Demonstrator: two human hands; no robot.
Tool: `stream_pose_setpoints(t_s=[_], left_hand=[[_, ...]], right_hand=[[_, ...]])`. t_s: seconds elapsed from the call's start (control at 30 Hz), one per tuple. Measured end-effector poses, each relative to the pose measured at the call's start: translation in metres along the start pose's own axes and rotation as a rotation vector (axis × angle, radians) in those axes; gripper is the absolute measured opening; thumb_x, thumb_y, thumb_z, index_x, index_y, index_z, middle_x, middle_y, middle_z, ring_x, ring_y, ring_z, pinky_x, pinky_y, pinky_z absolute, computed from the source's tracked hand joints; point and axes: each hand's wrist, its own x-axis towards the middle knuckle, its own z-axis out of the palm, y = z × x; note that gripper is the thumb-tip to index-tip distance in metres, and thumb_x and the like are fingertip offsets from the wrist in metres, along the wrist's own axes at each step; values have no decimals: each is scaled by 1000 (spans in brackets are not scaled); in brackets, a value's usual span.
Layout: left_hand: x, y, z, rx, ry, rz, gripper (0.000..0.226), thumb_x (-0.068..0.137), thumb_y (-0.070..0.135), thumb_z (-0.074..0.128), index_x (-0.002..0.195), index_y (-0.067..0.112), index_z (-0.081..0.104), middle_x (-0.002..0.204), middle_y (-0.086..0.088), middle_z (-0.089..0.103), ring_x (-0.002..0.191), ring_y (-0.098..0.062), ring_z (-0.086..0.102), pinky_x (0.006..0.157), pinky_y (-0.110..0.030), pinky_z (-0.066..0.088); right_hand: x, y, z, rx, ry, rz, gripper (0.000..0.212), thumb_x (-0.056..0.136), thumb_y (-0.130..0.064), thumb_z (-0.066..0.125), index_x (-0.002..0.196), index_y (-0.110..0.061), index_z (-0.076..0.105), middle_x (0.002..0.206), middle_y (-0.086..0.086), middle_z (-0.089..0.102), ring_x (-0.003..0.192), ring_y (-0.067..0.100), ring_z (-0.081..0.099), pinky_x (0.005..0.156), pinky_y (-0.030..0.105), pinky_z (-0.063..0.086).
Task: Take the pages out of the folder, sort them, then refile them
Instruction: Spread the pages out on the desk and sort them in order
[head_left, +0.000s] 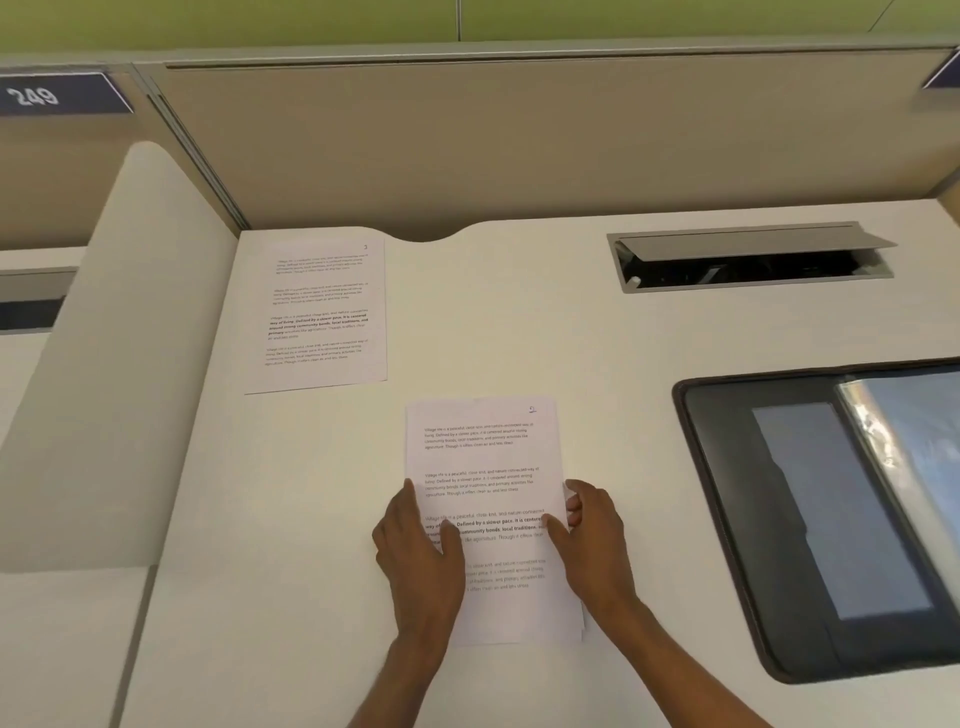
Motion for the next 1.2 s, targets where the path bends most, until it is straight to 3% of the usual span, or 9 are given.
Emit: stream_pose_setpoints(t_s=[0.17, 0.43, 0.67, 0.87, 1.07, 1.2], left_hand=[[-24, -1, 3, 17, -30, 14, 69, 98, 13, 66, 160, 12, 35, 156, -10, 43, 142, -29, 32, 118, -48, 28], [-21, -7, 1, 44, -28, -8, 70, 99, 19, 67, 161, 13, 34, 158, -11, 42, 144, -30, 31, 118, -52, 28], [71, 0, -23, 87, 79, 151, 69, 102, 28, 63, 162, 13, 33, 168, -9, 30, 155, -27, 23, 125, -50, 20], [183, 9, -48, 300, 103, 299, 77, 101, 47, 60, 159, 3, 37, 170, -20, 22, 160, -35, 15, 130, -46, 12], [232, 14, -46, 405, 22, 230, 96, 89, 61, 72, 159, 6, 36, 169, -20, 25, 159, -34, 19, 129, -48, 18], [233, 6, -37, 444, 69, 230, 89, 90, 61, 70, 156, 9, 43, 167, -19, 31, 156, -35, 26, 125, -50, 22]], right_hand=[[-4, 17, -9, 15, 17, 65, 29, 90, -3, 73, 102, -26, 58, 86, -1, 61, 71, 11, 59, 66, 15, 47], [-5, 21, -27, 46, 72, 151, 14, 89, -12, 78, 89, -18, 66, 81, -5, 69, 74, 10, 66, 60, 12, 47], [1, 2, -53, 145, 93, 158, 9, 90, -19, 77, 88, -20, 69, 87, -6, 73, 82, 12, 70, 67, 22, 54], [35, -38, -73, 457, 80, 228, 6, 92, -18, 76, 92, -14, 72, 88, 6, 78, 79, 24, 75, 69, 38, 61], [103, -75, -62, 584, 159, 241, 11, 92, -13, 75, 101, -7, 71, 86, 7, 76, 68, 17, 61, 50, 23, 46], [149, -85, -41, 561, 171, 229, 12, 91, -15, 77, 99, -8, 71, 94, 10, 77, 68, 13, 63, 56, 22, 47]])
